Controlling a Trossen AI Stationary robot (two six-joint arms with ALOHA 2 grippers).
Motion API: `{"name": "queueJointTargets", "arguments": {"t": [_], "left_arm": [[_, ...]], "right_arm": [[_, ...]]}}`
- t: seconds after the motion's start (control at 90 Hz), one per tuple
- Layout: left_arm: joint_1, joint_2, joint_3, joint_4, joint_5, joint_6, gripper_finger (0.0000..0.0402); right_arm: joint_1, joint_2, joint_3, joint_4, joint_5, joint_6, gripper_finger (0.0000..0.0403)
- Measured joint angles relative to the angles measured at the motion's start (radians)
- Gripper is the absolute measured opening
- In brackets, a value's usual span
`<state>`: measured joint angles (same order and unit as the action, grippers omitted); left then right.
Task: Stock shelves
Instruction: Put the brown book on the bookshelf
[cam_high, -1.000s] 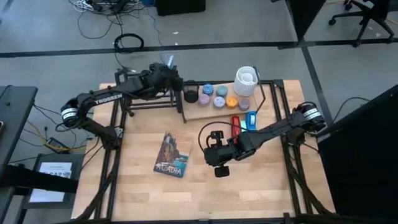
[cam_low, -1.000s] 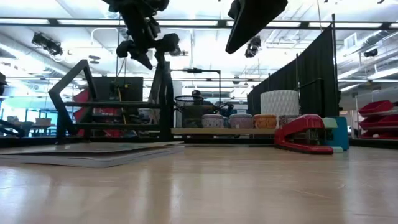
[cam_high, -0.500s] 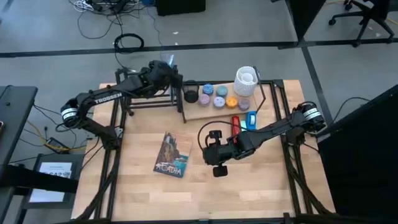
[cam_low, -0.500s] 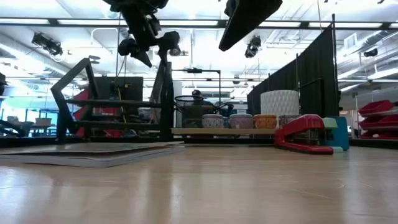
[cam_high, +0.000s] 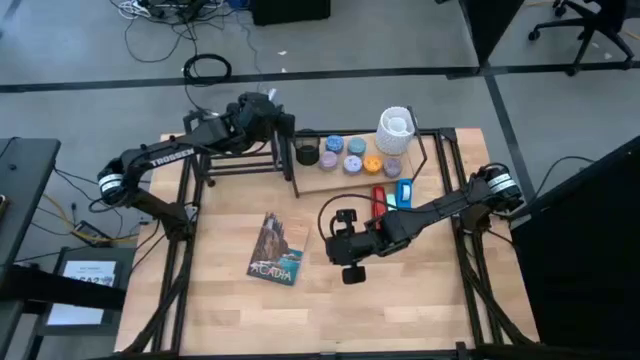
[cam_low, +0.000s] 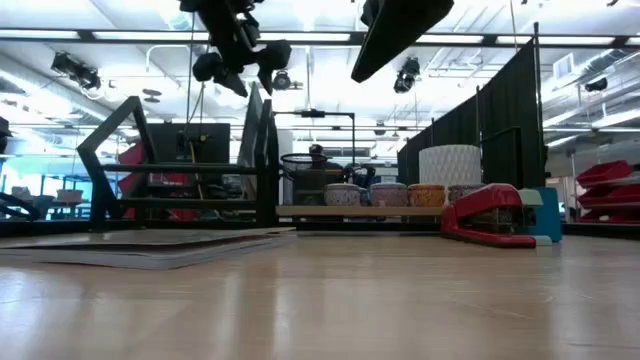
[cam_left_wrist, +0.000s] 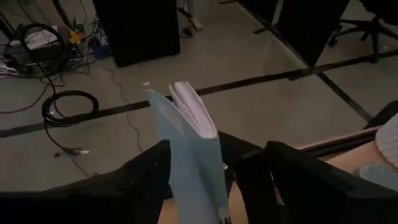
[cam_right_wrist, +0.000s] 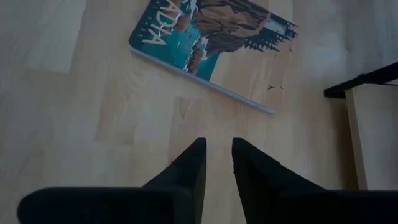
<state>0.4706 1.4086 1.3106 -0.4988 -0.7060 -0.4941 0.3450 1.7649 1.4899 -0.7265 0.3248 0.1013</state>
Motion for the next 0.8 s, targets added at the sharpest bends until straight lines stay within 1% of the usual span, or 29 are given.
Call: {"name": "queueJointTargets", "arguments": {"t": [0.133, 0.233, 0.278, 0.344, 0.422, 0.511, 0.589, 0.656, 0.722, 0.8], "left_arm": [[-0.002, -0.012, 0.001, 0.058, -0.013, 0.05, 0.0245], [-0.015, -0.027, 0.044, 0.063, -0.045, 0.107, 0.0245], [-0.026, -0.032, 0.071, 0.062, -0.05, 0.174, 0.0245], [-0.069, -0.032, 0.12, 0.056, -0.049, 0.348, 0.0245], [-0.152, -0.032, 0.189, -0.044, -0.048, 0.486, 0.0242], [-0.264, -0.032, 0.265, -0.186, -0.041, 0.509, 0.0237], [-0.375, -0.032, 0.31, -0.338, -0.045, 0.434, 0.0231], [-0.465, -0.034, 0.325, -0.459, -0.042, 0.302, 0.0226], [-0.538, -0.032, 0.323, -0.615, 0.002, 0.115, 0.0222], [-0.601, -0.016, 0.322, -0.808, 0.104, -0.162, 0.0217]], "right_arm": [[0.0, 0.0, 0.0, 0.0, 0.0, -0.007, 0.0052], [0.001, 0.0, 0.0, 0.0, 0.008, -0.034, 0.0052], [0.004, 0.0, 0.0, 0.0, 0.021, -0.044, 0.0052], [0.009, 0.0, 0.0, 0.0, 0.03, -0.062, 0.0052], [0.016, 0.0, 0.0, 0.001, 0.03, -0.077, 0.0052], [0.02, 0.0, 0.0, 0.007, 0.03, -0.08, 0.0052], [0.021, 0.0, -0.005, 0.039, 0.026, -0.082, 0.0052], [0.02, 0.0, -0.028, 0.106, 0.013, -0.097, 0.0052], [0.02, 0.0, -0.056, 0.181, 0.001, -0.103, 0.0052], [0.017, 0.004, -0.085, 0.28, -0.037, -0.068, 0.0052]]}}
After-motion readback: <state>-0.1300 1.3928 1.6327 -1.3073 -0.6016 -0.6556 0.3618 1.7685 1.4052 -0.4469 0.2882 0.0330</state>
